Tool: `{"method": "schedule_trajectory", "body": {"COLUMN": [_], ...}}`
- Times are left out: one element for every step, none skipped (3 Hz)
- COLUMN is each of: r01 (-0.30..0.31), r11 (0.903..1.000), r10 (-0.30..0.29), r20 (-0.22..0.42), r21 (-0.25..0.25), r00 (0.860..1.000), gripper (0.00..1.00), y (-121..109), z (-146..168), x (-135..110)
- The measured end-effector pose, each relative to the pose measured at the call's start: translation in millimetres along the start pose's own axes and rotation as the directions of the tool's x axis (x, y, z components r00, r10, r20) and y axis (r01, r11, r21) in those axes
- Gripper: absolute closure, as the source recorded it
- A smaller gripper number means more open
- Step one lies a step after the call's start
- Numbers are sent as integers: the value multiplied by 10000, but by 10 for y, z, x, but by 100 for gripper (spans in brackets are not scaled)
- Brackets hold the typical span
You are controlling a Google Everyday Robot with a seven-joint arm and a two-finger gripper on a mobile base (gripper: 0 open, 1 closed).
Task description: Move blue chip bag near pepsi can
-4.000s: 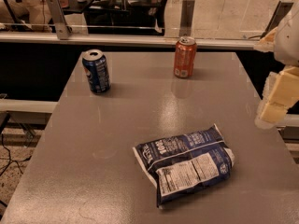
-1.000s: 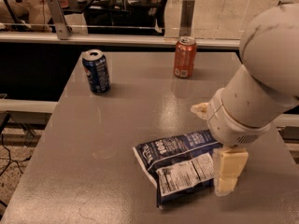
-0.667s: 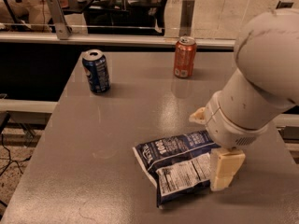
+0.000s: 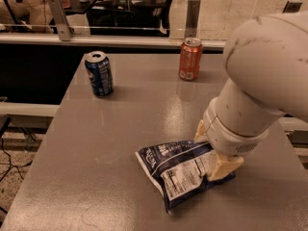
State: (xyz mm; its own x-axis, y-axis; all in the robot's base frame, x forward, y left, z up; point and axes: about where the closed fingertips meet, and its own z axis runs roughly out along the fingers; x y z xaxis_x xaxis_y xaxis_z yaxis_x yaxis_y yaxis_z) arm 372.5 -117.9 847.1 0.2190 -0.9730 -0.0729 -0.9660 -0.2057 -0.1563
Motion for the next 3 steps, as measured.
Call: {"method": "schedule_trajectory", "body": {"r01": [160,104,-135], "r11": [9998,9992,9982], "r10": [-157,-98,125], "r20": [-230,-170,172], "r21": [119,374,593], "r00": [9996,9998,9998], "gripper": [87,100,100], "y": [-141,-452,-834], "z": [-106,-242,-385], "x": [-116,-292,-498]}}
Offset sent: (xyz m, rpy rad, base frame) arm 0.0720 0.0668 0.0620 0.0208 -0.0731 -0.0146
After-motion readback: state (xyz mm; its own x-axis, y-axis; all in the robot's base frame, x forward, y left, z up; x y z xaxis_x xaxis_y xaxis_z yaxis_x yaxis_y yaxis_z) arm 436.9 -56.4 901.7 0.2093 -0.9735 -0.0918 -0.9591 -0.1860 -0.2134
